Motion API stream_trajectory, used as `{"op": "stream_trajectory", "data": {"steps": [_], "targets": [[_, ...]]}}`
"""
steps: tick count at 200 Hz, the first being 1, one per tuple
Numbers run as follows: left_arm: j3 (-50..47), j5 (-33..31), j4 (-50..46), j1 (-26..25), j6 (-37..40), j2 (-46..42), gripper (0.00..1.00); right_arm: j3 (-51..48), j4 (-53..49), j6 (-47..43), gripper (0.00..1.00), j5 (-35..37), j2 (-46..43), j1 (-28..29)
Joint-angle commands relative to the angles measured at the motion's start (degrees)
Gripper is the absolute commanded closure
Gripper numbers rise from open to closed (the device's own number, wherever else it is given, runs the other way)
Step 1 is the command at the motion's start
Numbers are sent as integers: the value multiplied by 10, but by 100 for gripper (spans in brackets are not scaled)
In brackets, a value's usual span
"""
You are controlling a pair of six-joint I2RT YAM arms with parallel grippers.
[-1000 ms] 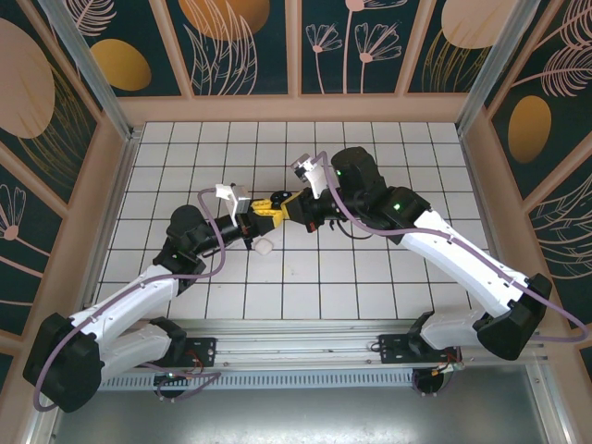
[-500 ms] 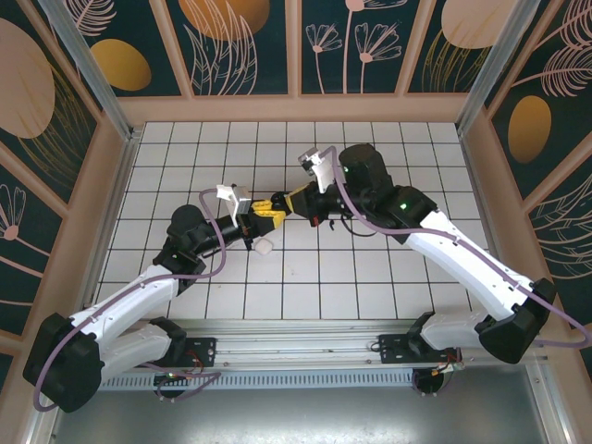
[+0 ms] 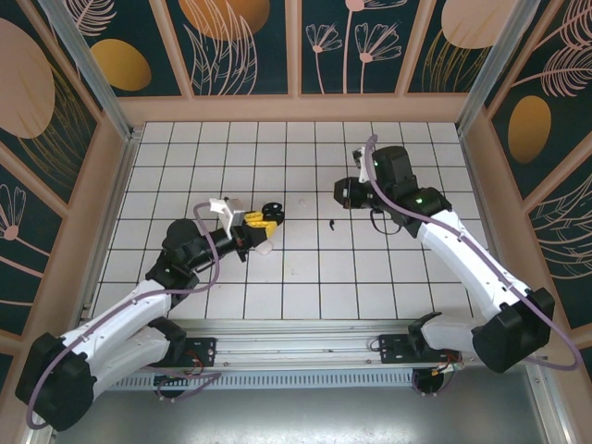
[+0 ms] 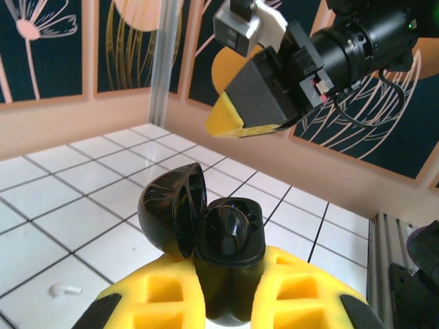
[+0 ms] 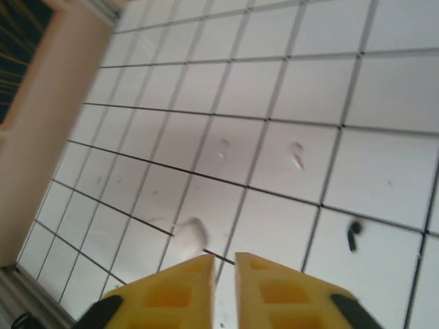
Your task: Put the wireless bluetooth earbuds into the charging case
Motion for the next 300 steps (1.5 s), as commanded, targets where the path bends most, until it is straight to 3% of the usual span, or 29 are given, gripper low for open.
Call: {"op": "stream_trajectory", "data": {"steps": [1,48,75,152,300], "targets": [[-17,-27,-26,-3,14,-27,100,-35,5,20,78,-15,14,-20],[-27,-40,-59,-3,42,-37,100,-52,18,5,73,-32,92,-43],[-38,-30,-26,-3,31,-14,100,-36,10,-9,66,-24,154,-45],[-57,-11,48,-2,-6,26,100,34,-2,-40,67,-32,302,-38],[-65,-15,71,-3,-21,27,100,85,-32,-72,67,20,402,-20]]}}
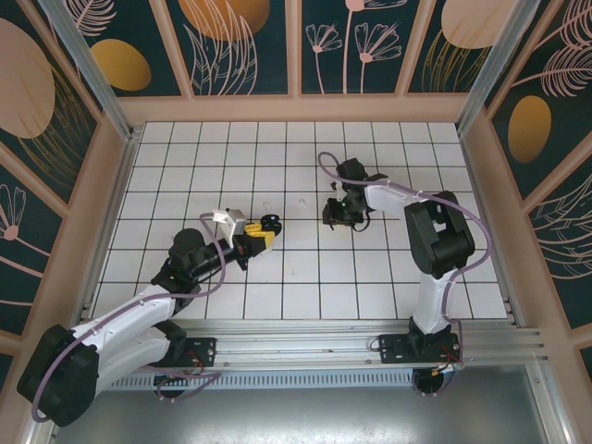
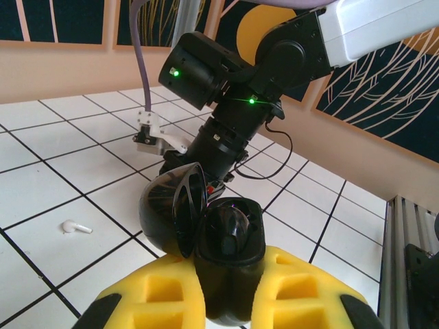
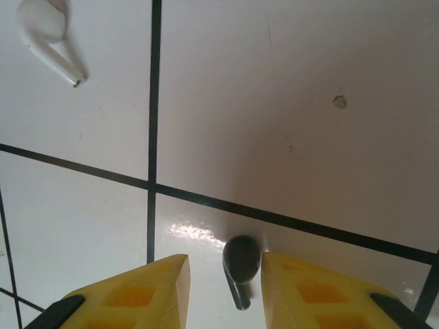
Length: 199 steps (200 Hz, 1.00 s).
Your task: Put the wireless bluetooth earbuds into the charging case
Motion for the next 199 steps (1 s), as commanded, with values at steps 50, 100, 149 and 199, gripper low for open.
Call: {"op": "stream_trajectory", "data": {"steps": [50,100,149,199], "targets": [[3,9,25,-2,-4,10,100,10,-15,-13,75,19,15,11],[7,11,24,-3,-3,14,100,11,-17,-13,83,22,13,11],[5,11,25,-3,-1,16,100,-1,-9,2,84,20,-16,10],[12,15,31,-2,2,27,100,-22,9,31,85,21,-104,12]]}}
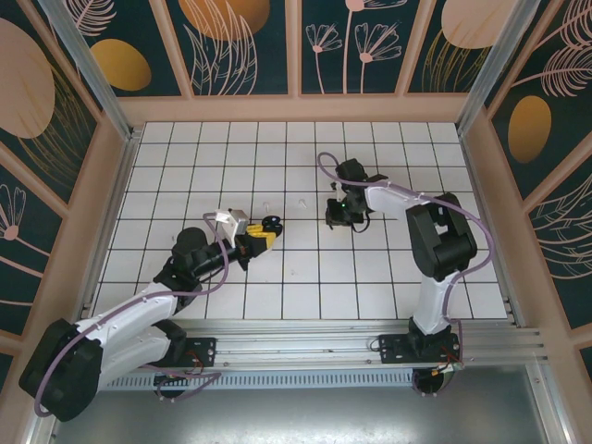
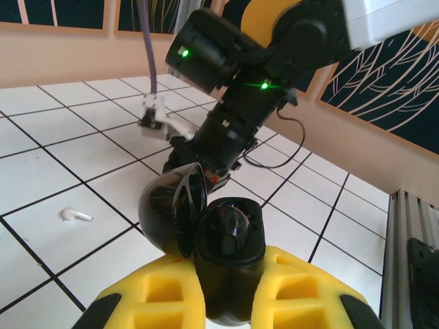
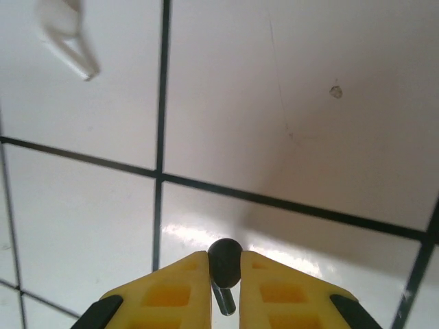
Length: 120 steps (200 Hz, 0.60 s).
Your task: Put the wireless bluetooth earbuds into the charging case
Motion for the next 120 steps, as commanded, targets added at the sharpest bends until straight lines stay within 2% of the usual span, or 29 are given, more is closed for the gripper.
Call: {"op": "stream_trajectory", "data": {"steps": [1,50,89,120], "targets": [[13,14,30,-2,2,4,100,-9,9,24,85,8,-73,5],[27,17,24,-2,1,8,100,-30,37,40,87,33,-184,5],[39,22,31,-3,-9,13,100,-40,51,44,88,17,-258,10],[50,20,46,-3,-18,31,100,-53,70,40,88,52,-326,27]]}}
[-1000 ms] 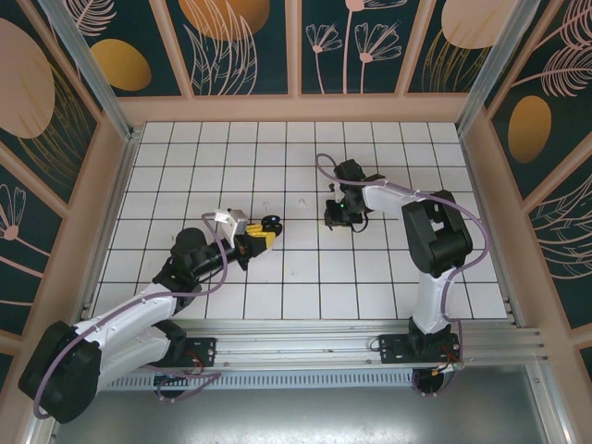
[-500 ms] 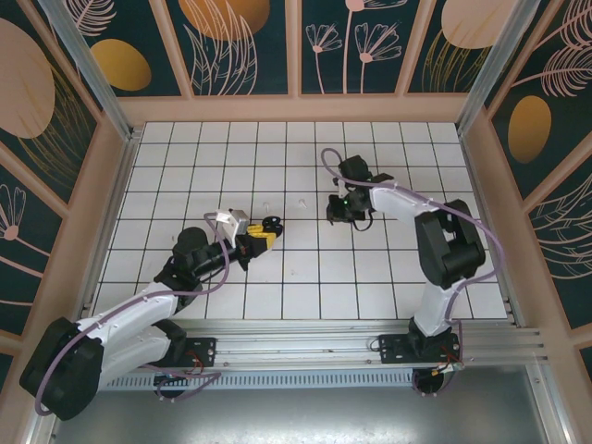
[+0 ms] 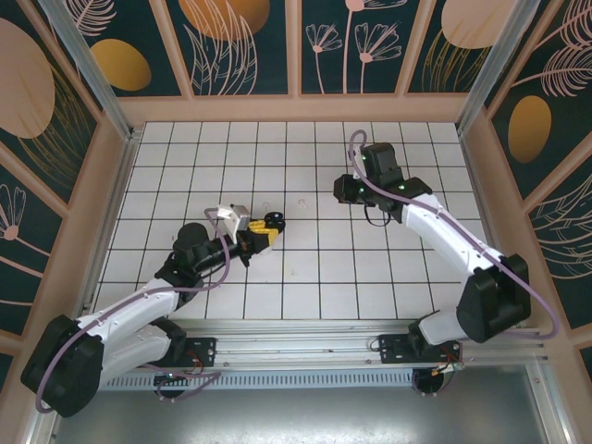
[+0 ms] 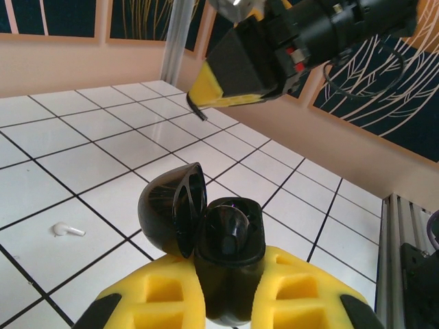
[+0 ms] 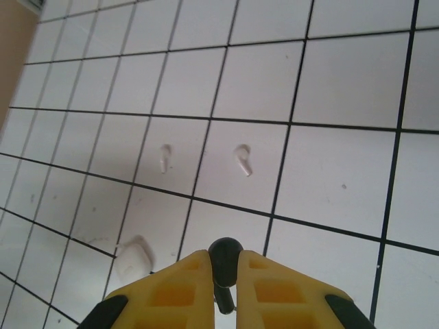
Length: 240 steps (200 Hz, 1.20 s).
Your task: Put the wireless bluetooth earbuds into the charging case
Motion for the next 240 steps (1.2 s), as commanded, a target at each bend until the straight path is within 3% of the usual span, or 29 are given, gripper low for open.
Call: {"op": "stream_trajectory", "data": {"steps": [1,70,107,150,202,240], "targets": [[22,8,45,-3,-15,14,100,-13,27,7,88,24,-55,15],[68,3,112,-16,-49,96,100,-61,129,2,88,38,-176,79],[94,-28,124,-49,-10,112,100,-102,219,0,88,21,-209,110],[57,-98,190,-81,24,100,100,-141,334,37,88,-13,-216,132],[22,-206,187,-82,58,39,100,-177,420,42,88,-40,-209,167],[18,-209,166,-81,75,16,100,-197,479,58,88,-71,-186,182]]}}
